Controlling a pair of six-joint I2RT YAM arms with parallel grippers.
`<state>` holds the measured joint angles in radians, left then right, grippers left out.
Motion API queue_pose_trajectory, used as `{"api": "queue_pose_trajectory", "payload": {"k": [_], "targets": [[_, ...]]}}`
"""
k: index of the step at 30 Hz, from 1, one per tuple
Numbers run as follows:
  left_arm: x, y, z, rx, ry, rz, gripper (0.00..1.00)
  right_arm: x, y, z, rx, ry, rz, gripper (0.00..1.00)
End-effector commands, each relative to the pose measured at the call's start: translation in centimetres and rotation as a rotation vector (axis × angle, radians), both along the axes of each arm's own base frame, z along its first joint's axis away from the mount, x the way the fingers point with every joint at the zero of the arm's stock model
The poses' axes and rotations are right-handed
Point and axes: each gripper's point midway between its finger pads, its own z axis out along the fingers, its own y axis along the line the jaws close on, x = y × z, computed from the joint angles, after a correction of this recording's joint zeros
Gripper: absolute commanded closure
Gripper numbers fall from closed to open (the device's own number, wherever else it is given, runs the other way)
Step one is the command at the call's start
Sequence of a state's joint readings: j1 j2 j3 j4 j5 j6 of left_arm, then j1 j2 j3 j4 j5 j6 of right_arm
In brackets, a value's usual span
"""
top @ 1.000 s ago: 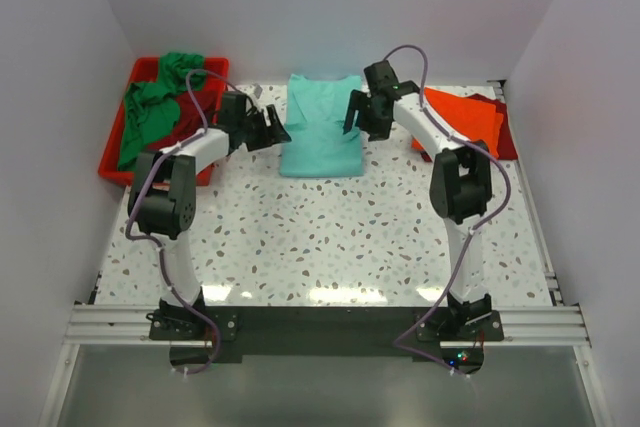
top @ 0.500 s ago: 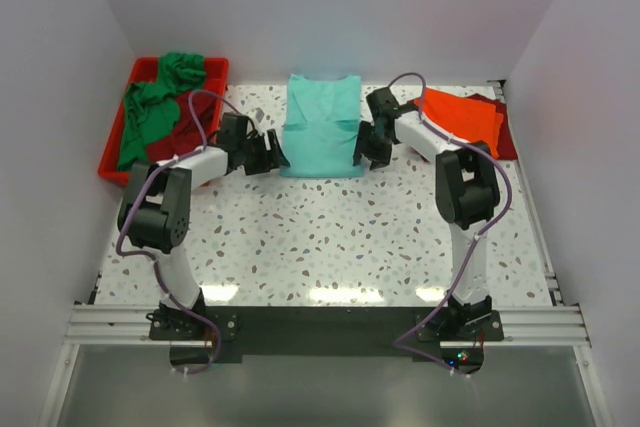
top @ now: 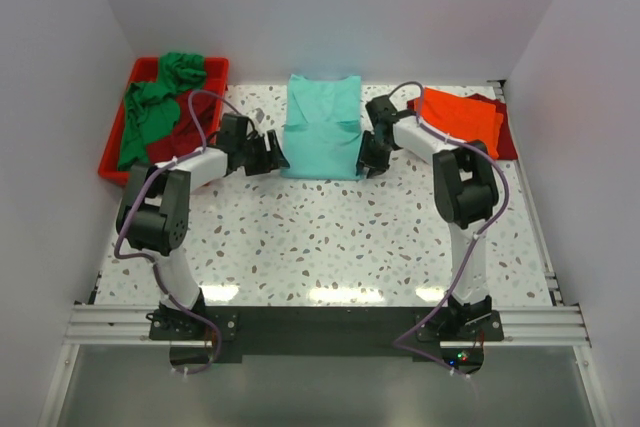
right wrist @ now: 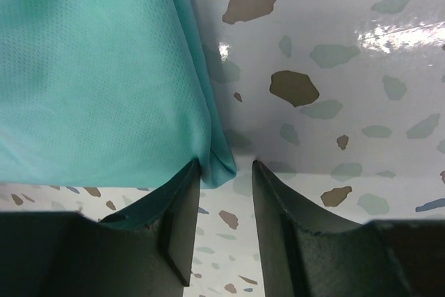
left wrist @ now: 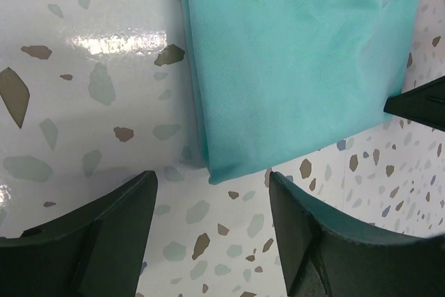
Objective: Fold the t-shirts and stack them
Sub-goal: Fold the tshirt
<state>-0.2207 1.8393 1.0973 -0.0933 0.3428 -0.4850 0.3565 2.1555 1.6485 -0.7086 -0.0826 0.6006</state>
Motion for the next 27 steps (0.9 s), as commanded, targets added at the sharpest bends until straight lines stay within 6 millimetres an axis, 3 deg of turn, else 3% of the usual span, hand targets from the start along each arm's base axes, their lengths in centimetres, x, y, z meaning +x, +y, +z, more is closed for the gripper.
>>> {"api": "queue_pose_trajectory", "payload": {"k": [1, 13, 19, 27], "targets": [[0.2, 0.0, 1.3, 0.02, -0.054, -0.02, 0.3, -0.4, 1.1, -0.9, 0.03, 0.026, 0.003, 0.63], [-1.4, -0.2, -0.6, 0.05, 0.021, -0.043, 0.45, -1.3, 1.9, -2.0, 0.038, 0.067, 0.009, 0.85], [-2.0, -0.3, -1.5, 0.053, 0.045, -0.047, 0.49, -1.6, 1.8, -2.1, 0.029, 0.073, 0.005, 0.87], [-1.0, -0.6, -2.0, 0.044, 0.03, -0.047, 0.51, -2.0, 1.7, -2.0, 0.02, 0.077, 0.005, 0.87]]}}
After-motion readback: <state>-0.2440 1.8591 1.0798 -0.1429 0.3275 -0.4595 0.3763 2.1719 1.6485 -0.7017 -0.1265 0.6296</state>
